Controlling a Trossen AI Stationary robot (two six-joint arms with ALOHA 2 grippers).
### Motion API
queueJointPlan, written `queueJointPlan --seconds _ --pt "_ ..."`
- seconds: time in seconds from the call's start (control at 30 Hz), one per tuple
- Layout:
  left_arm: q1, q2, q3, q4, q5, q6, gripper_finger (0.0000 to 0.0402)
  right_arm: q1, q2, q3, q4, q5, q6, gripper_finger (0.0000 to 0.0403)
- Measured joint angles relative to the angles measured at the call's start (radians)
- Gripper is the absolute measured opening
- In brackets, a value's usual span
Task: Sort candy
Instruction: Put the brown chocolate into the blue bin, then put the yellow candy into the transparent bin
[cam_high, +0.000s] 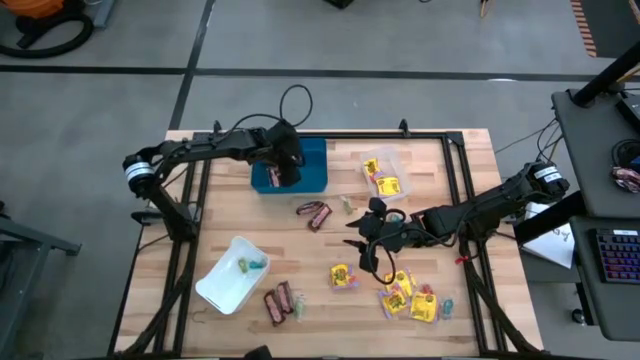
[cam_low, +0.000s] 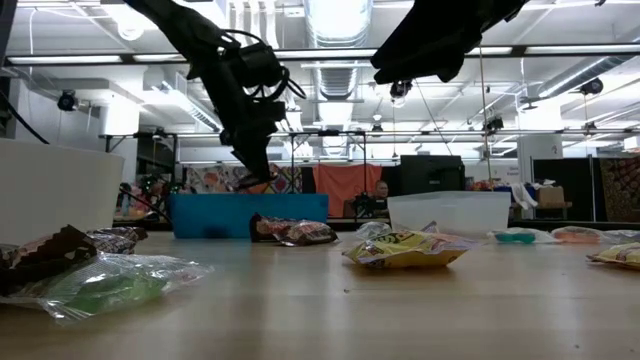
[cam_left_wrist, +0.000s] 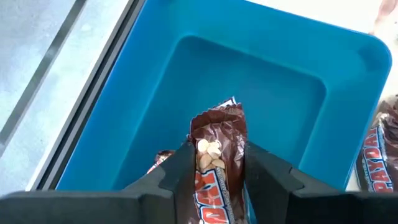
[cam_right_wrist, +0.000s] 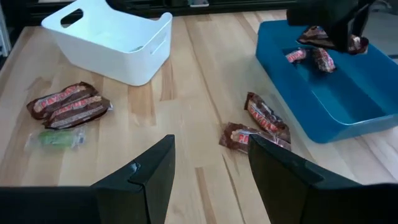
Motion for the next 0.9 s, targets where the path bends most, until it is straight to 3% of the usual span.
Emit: queueJointPlan --seconds 0.27,0.5,0.9 --pt "-0.008 0.000 0.028 -0.005 -0.007 -0.024 0.0163 0.000 0.000 0.000 -0.002 0.000 0.037 0.0194" --pt "-0.061 -0.011 0.095 -0.051 -0.008 -0.088 0.0171 0.000 0.000 0.000 -0.070 -0.003 0.162 0.0194" --pt "-0.353 -0.142 0.051 0.005 -0.008 -0.164 0.0171 0.002 0.002 -0.001 -0.236 -0.137 0.356 0.0194"
